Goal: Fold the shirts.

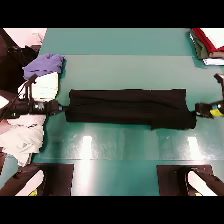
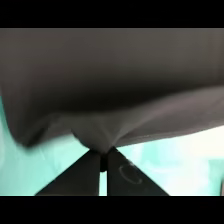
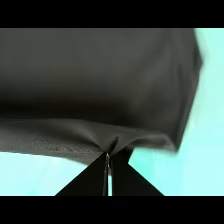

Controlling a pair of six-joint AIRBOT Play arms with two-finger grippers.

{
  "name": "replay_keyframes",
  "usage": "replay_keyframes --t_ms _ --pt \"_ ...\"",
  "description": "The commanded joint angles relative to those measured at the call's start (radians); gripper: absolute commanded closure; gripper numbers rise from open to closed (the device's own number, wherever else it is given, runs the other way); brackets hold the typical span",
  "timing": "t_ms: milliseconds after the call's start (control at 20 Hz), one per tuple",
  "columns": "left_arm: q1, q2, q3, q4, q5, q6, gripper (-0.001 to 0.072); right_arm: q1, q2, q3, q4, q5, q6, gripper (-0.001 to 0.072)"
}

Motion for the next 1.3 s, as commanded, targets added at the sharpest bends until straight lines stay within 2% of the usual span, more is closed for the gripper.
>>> replay_keyframes --t_ms 0,350,450,500,550,600,650,750,850,900,950,1000,1050,1100,1150,1250 --pt "-0.021 -0.183 0.122 -0.010 0.161 -0.005 0.0686 0.040 -0.193 0.156 0.008 -0.077 0.001 0.0697" --pt "-0.021 -0.487 0.306 -0.051 0.185 0.007 0.0684 0.070 -0.487 0.438 0.012 -0.114 0.005 0.0695" --pt "-0.021 -0.531 0.335 -0.096 0.215 0.007 0.0682 0.070 -0.572 0.517 0.021 -0.113 0.047 0.0684" --pt "-0.021 -0.537 0.347 -0.122 0.240 0.006 0.0604 0.068 -0.609 0.550 0.056 -0.115 0.056 0.0570" --pt "-0.021 -0.536 0.359 -0.148 0.266 0.006 0.0311 0.055 -0.645 0.583 0.113 -0.125 0.056 0.0374" --pt "-0.021 -0.536 0.384 -0.175 0.276 0.006 0.0132 0.039 -0.678 0.615 0.194 -0.131 0.055 0.0226" --pt "-0.021 -0.534 0.416 -0.179 0.266 0.007 0.0152 0.018 -0.703 0.645 0.277 -0.128 0.050 0.0182" --pt "-0.021 -0.534 0.488 -0.179 0.193 0.007 0.0154 -0.027 -0.718 0.678 0.380 -0.105 0.007 0.0182" --pt "-0.021 -0.534 0.547 -0.179 0.091 0.007 0.0162 -0.079 -0.712 0.681 0.395 -0.035 -0.040 0.0182" --pt "-0.021 -0.534 0.560 -0.179 0.051 0.008 0.0324 -0.104 -0.713 0.680 0.395 0.014 -0.060 0.0182" --pt "-0.021 -0.534 0.566 -0.181 0.014 0.016 0.0556 -0.133 -0.712 0.671 0.397 0.058 -0.084 0.0182" --pt "-0.021 -0.534 0.566 -0.184 -0.023 0.043 0.0686 -0.166 -0.713 0.657 0.396 0.095 -0.103 0.0182" --pt "-0.026 -0.535 0.566 -0.181 -0.058 0.052 0.0685 -0.196 -0.713 0.632 0.396 0.117 -0.114 0.0179" --pt "-0.037 -0.535 0.566 -0.178 -0.082 0.051 0.0685 -0.224 -0.713 0.605 0.396 0.130 -0.126 0.0118" --pt "-0.058 -0.535 0.566 -0.177 -0.100 0.051 0.0685 -0.252 -0.713 0.568 0.397 0.123 -0.140 -0.0002" --pt "-0.121 -0.535 0.566 -0.152 -0.106 0.051 0.0684 -0.294 -0.713 0.478 0.398 0.087 -0.170 -0.0002"
